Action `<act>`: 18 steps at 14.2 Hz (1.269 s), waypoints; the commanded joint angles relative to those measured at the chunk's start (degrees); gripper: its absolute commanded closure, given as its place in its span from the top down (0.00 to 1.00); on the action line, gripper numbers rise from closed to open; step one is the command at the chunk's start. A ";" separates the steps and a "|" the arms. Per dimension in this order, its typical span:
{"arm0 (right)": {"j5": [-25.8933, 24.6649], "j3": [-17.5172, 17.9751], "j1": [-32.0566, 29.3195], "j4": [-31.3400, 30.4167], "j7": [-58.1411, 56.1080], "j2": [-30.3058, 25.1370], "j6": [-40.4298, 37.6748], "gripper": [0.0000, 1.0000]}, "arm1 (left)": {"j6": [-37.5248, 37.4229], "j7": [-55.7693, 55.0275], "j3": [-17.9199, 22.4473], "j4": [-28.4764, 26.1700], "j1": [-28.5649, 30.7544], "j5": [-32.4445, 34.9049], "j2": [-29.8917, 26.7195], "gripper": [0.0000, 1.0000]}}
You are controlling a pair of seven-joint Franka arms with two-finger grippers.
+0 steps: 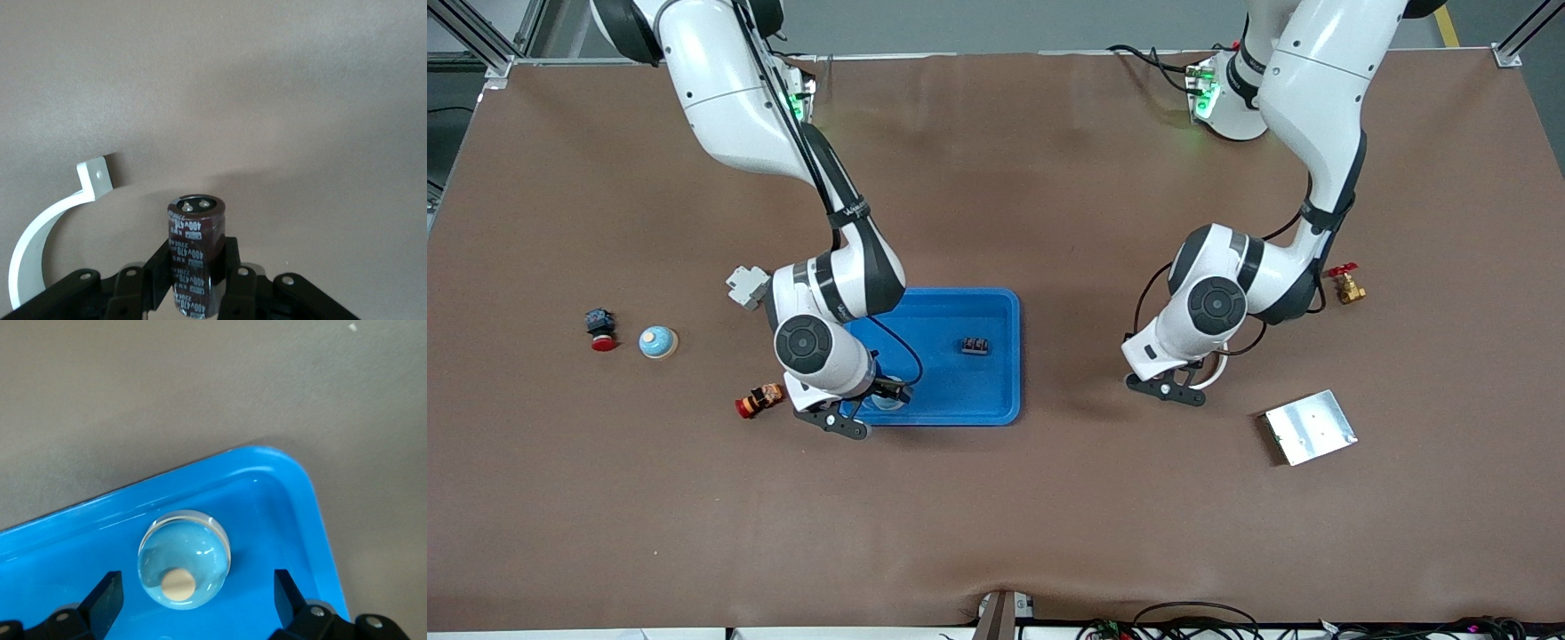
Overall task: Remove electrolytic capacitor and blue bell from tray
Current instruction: 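Carry the second bell with the right gripper and set it beside the first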
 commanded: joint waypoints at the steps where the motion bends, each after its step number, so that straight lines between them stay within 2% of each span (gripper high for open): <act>1: 1.24 0.54 0.26 2.71 0.03 2.34 -0.24 1.00 | 1.41 0.78 -0.48 -2.49 0.90 0.91 -1.71 0.00; 9: 1.24 1.16 0.61 2.72 -0.41 4.19 3.37 0.99 | 3.17 -0.63 -0.22 -3.99 2.39 0.82 -1.62 0.00; 14: 1.86 1.15 -0.09 3.51 -0.41 2.97 1.88 0.22 | 4.66 -2.56 -0.13 -4.60 3.45 0.73 -1.10 0.00; 15: 1.86 0.98 -0.35 4.20 -0.41 2.27 -0.22 0.15 | 5.01 -2.91 -0.13 -4.87 3.45 0.73 -1.10 0.00; 18: 1.77 0.63 -2.28 8.51 -0.85 1.13 -9.01 0.09 | 5.37 -5.20 -0.22 -4.87 2.75 0.82 -0.57 0.00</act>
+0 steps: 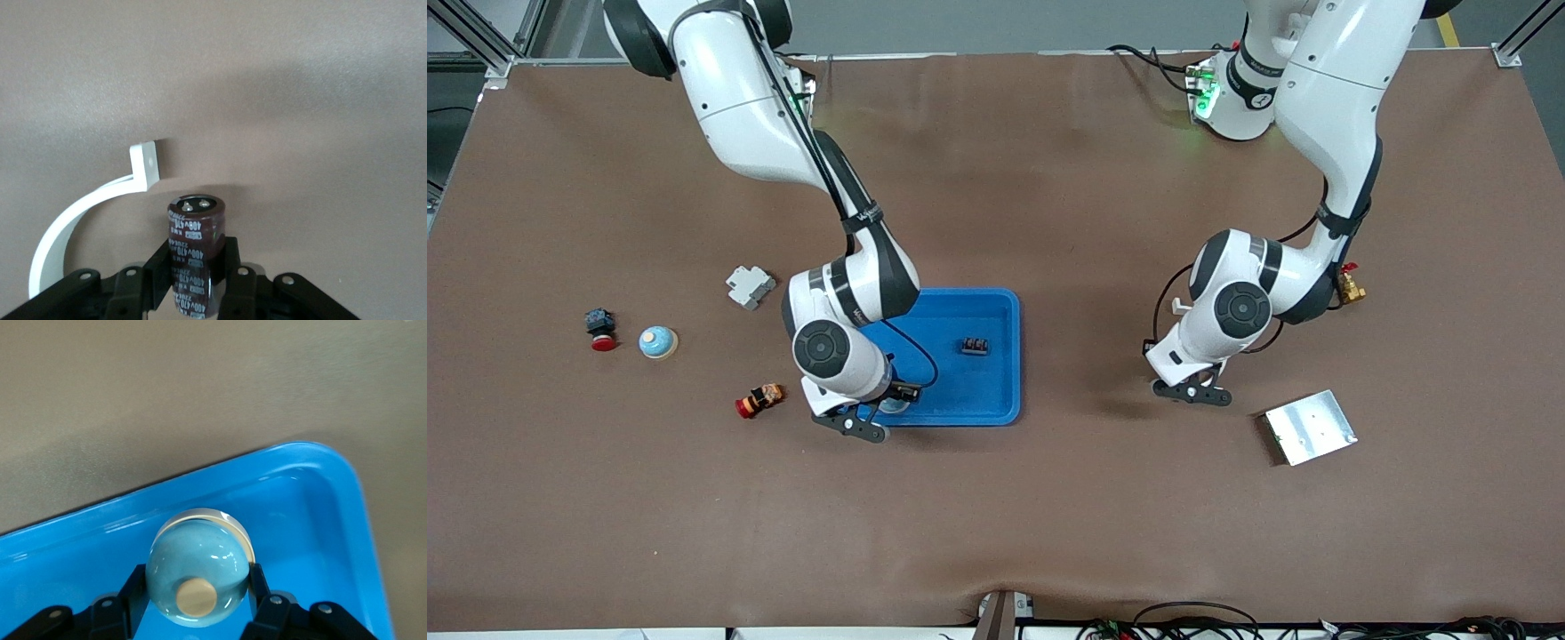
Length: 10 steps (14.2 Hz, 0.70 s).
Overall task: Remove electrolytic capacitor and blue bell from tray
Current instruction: 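Carry the second bell with the right gripper and set it beside the first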
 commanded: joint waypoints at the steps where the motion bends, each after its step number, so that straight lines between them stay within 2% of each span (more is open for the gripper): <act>1: 0.60 0.07 -2.38 2.54 -1.57 -2.58 -6.16 0.08 | 1.21 -2.29 -0.26 -1.15 -0.48 0.82 -0.49 0.00; 2: 0.42 -0.02 -4.39 2.45 -4.54 -3.90 -7.22 0.01 | 1.21 -3.08 -0.26 -1.15 -0.65 0.82 -0.49 0.00; 6: -1.33 -0.46 -13.87 -0.01 -23.25 -7.42 -13.11 0.00 | 1.30 -3.87 -0.26 -1.15 -1.89 0.82 0.12 0.00; 7: -3.16 -1.07 -14.94 -0.53 -26.25 -8.12 -13.38 0.00 | 1.30 -3.87 -0.26 -1.15 -1.89 0.82 0.30 0.00; 9: -12.80 -0.64 -18.53 -1.42 -30.83 -9.01 -13.21 0.00 | 1.30 -3.87 -0.26 -1.15 -2.24 1.00 0.73 0.00; 10: -13.98 -0.12 -20.56 -1.77 -33.90 -9.01 -12.95 0.00 | 1.30 -3.87 -0.26 -1.15 -2.50 1.08 0.82 0.00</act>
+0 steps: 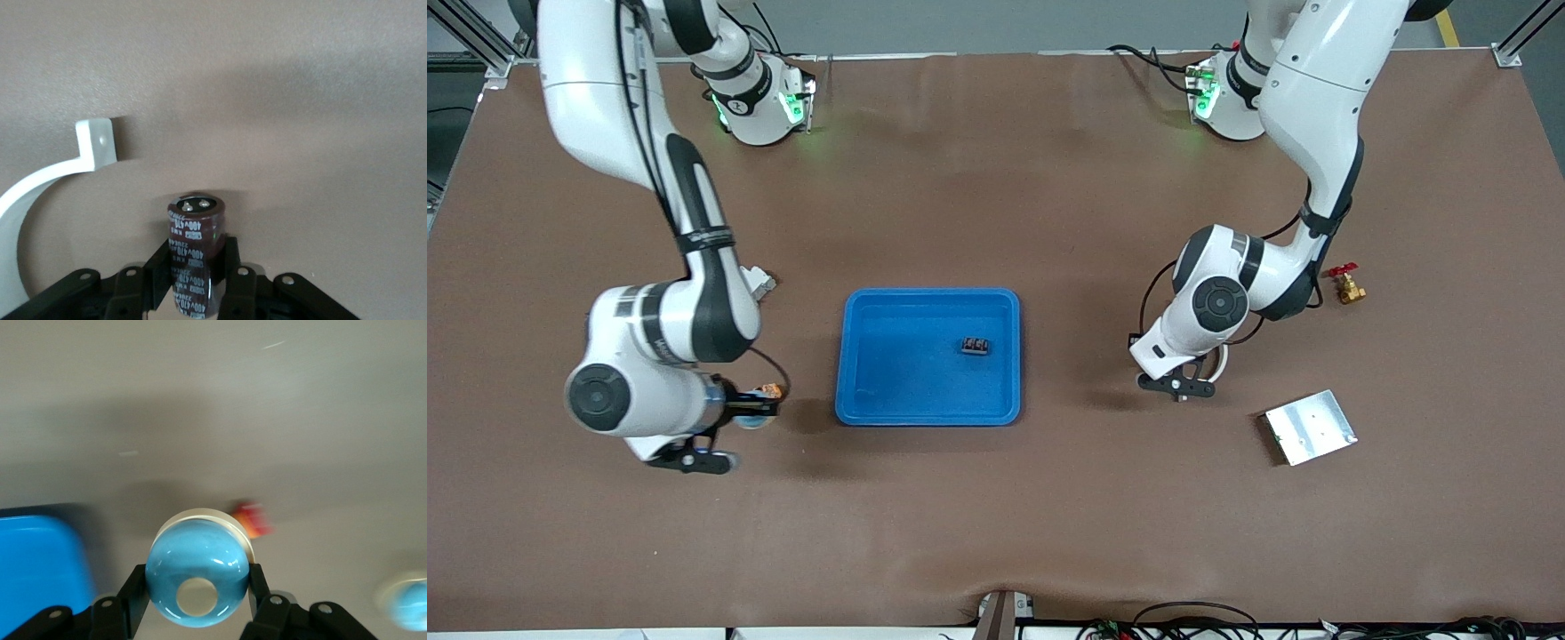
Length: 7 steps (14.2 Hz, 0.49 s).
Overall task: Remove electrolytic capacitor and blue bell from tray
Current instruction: 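Carry the second bell with the right gripper and set it beside the first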
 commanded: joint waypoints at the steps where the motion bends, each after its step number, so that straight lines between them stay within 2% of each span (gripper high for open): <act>1: -4.35 1.69 -4.39 -4.00 -7.56 -2.29 0.79 0.00 | 1.04 -0.89 -0.03 -0.55 -0.42 1.17 0.12 0.00; 2: -4.35 1.69 -5.28 -5.05 -9.60 -2.29 1.83 0.00 | 1.04 -0.36 -0.03 -0.46 -0.34 2.13 0.30 0.00; 3: -4.35 1.69 -6.85 -6.37 -11.88 -2.21 3.41 0.00 | 1.04 -0.27 -0.03 -0.37 -0.08 2.66 0.39 0.28; 4: -4.35 1.69 -8.00 -8.82 -14.43 -2.21 6.73 0.00 | 1.04 -0.36 -0.03 -0.37 -0.07 2.67 0.39 0.90; 5: -4.26 1.69 -8.36 -11.28 -16.54 -2.29 10.25 0.00 | 0.95 -0.97 -0.03 -0.29 -0.33 2.67 0.30 1.00; 7: -2.87 2.04 -9.15 -13.84 -17.26 -2.29 12.65 0.00 | 0.60 -0.89 -0.03 0.15 -0.34 2.67 0.13 1.00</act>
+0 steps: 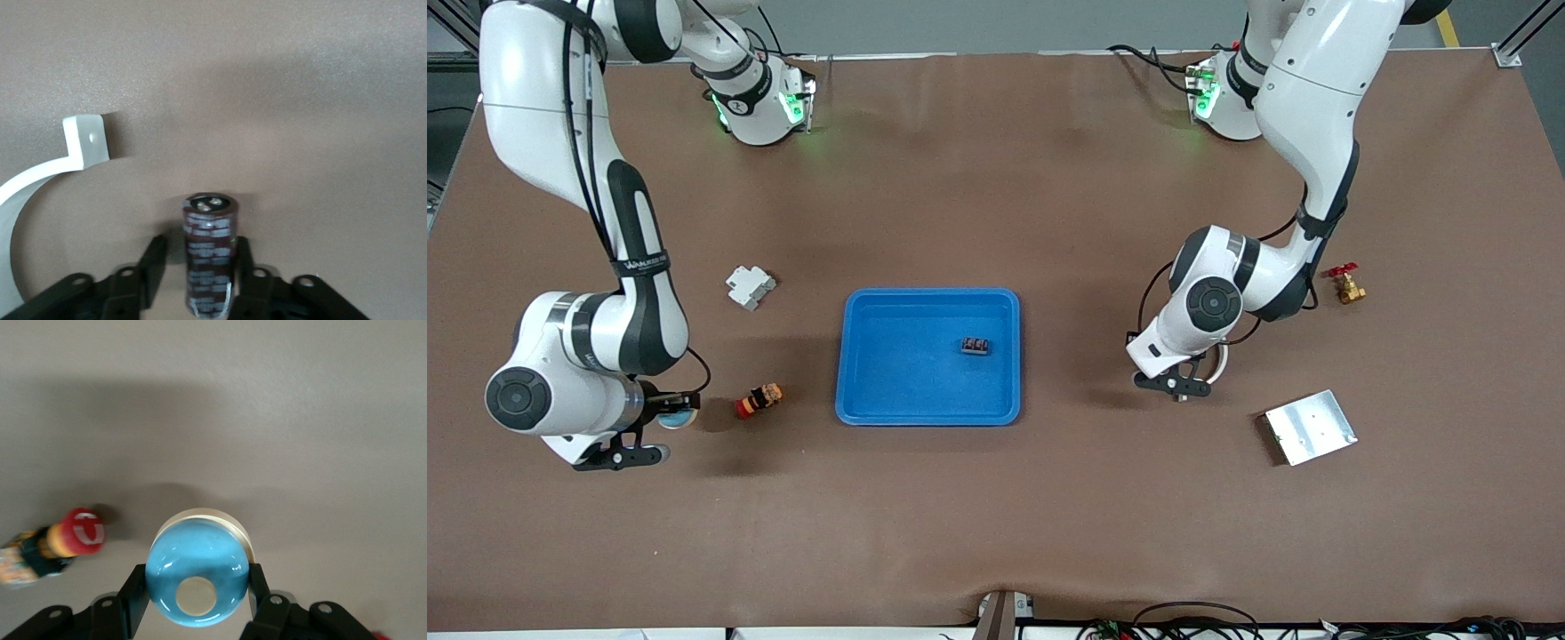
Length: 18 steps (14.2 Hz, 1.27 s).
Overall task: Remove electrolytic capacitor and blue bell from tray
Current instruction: 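Carry the second bell with the right gripper and set it beside the first, then lower the capacitor beside the white arc while the right gripper retracts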
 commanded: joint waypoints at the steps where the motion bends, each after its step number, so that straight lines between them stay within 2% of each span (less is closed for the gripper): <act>1: 2.79 1.91 -1.31 -4.54 -1.32 -1.88 2.35 0.00 | 0.25 -0.80 0.18 0.32 -0.24 1.67 -0.76 1.00; 3: 4.57 1.91 -1.40 -5.24 -1.41 -1.53 2.78 0.02 | -2.19 -0.89 0.27 1.46 -0.51 1.76 -1.99 1.00; 5: 4.75 2.00 -0.88 -6.03 -1.33 -1.26 2.79 0.17 | -6.75 -2.19 0.18 4.17 -0.76 1.76 -2.61 1.00; 6: 4.75 2.00 -0.96 -6.03 -1.32 -1.26 2.70 0.39 | -8.95 -4.81 -0.08 5.84 -0.94 1.76 -2.70 1.00; 8: 4.75 2.00 -0.88 -6.03 -1.32 -1.26 2.79 0.92 | -11.25 -10.43 -0.35 7.44 -2.34 1.76 -2.96 1.00; 9: 4.75 2.00 -0.79 -5.95 -1.32 -1.26 2.87 1.00 | -11.26 -15.69 -0.35 7.88 -3.22 1.58 -2.96 1.00; 13: 4.66 1.03 -1.22 -1.83 -1.15 -2.49 0.08 1.00 | -11.26 -39.76 -2.10 10.77 -3.49 -0.17 -2.26 1.00; 16: 4.66 -0.02 -2.10 3.79 -1.06 -6.53 -8.35 1.00 | -11.09 -58.13 -2.72 14.28 -4.46 -0.35 -0.42 1.00; 18: 4.58 0.15 -3.24 5.74 -0.89 -11.52 -13.18 1.00 | -10.91 -71.13 -2.72 17.88 -4.72 -0.27 1.16 1.00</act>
